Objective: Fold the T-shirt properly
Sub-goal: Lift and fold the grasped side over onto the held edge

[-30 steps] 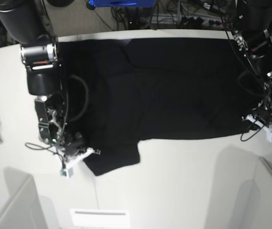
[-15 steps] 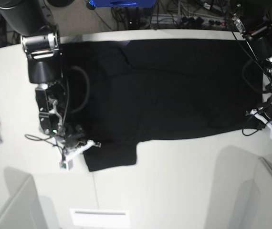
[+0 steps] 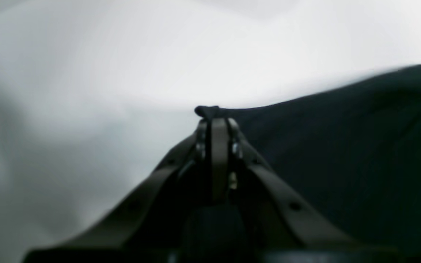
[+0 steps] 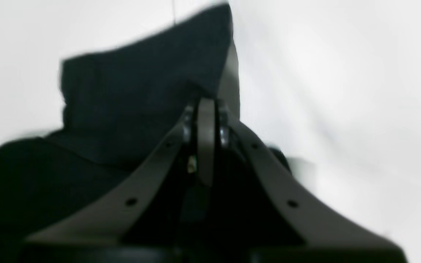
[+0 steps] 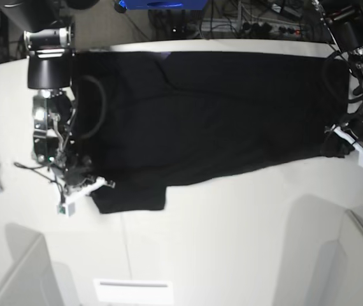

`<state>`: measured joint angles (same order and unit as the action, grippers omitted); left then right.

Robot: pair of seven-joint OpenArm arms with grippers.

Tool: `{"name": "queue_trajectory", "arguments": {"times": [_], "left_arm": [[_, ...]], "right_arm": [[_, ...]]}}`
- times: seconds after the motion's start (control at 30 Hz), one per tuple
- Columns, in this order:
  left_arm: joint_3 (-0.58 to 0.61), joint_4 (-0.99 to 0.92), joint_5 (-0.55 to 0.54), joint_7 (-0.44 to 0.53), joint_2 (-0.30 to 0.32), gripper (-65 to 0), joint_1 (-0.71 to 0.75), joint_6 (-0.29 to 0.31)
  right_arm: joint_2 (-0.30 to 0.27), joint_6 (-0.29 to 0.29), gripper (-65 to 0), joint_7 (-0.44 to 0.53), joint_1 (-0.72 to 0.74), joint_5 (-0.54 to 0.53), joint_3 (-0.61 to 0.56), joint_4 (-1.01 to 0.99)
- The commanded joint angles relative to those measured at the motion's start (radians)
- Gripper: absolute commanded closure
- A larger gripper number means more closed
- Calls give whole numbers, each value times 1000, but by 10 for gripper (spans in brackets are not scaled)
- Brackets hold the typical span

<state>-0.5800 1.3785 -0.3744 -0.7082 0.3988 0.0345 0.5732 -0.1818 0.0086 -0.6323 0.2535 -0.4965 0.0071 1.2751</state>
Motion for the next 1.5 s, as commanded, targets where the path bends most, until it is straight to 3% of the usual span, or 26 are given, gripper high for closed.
{"name": "queue_trajectory", "arguments": {"times": [0.0,0.17,0.5,0.73,0.83,1.2,1.47], "left_arm": [[-31,40,-16,22,21,0,2,-3],[-94,85,-16,-3,4,0,38,0],[-96,167,-16,-38,4,0,91,0],[-97,172,-16,-80,7,0,112,26],[-97,174,-16,-80,7,0,112,54],[-142,229,-16,-130,9,0,143,58],[-142,263,-15,-129,9,0,206,58]], "right_arm": [[-5,6,0,2,8,-11,8,36],[-5,6,0,-51,-47,-11,20,113],[-6,6,0,-131,-179,-11,23,292],[0,6,0,-225,-245,-11,132,403],[-2,6,0,-231,-273,-11,138,456],[0,4,0,-240,-388,-11,156,581],[38,4,0,-430,-417,-15,242,717]]}}
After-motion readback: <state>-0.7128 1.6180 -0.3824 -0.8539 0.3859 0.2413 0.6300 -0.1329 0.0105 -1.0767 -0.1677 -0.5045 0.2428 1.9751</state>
